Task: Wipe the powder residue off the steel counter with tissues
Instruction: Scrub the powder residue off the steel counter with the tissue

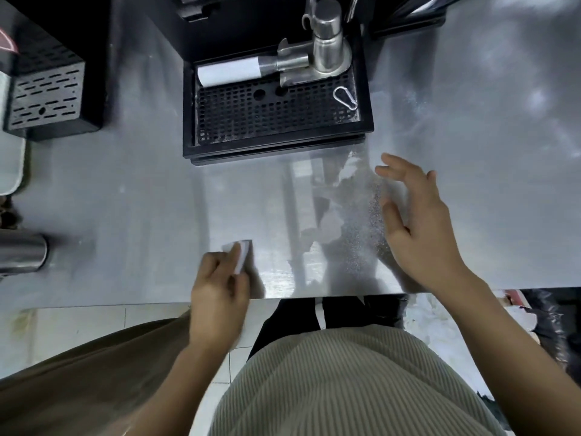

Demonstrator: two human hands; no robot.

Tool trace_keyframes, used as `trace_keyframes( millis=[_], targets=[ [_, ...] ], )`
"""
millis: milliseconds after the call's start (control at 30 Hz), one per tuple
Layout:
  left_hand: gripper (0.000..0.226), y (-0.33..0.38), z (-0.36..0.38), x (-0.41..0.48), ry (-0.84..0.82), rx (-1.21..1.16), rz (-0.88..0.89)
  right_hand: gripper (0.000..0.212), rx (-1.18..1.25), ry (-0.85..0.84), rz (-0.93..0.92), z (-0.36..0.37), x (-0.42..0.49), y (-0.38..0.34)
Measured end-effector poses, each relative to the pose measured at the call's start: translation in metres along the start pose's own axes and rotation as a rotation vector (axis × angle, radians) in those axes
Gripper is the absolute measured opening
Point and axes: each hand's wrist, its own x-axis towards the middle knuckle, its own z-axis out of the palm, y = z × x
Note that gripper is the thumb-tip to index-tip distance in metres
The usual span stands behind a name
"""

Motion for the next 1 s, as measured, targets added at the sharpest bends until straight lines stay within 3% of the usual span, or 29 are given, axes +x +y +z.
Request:
trace_keyframes(
  millis=[200, 367, 500, 667, 1000],
  targets=[
    [0.040, 0.067, 0.046, 0.004, -0.104, -0.206, 0.104, 0.052, 0.016, -0.012, 0.031, 0.000, -0.005, -0.006],
    [0.044, 0.118, 0.074, 0.020, -0.239, -0.214, 0.285, 0.054, -0.003, 0.020, 0.048, -0.005, -0.008, -0.006],
    [0.037, 0.103, 0.051, 0.028, -0.102, -0.253, 0.260, 0.049, 0.006, 0.079, 0.082, -0.011, -0.015, -0.005],
    [0.039, 0.050, 0.031, 0.046, 0.022, -0.077, 0.114, 0.042, 0.013, 0.151, 0.126, -0.019, -0.025, 0.003],
    [0.043, 0.133, 0.085, 0.033, -0.266, -0.169, 0.427, 0.040, -0.005, 0.209, 0.151, -0.029, -0.023, 0.001]
  ],
)
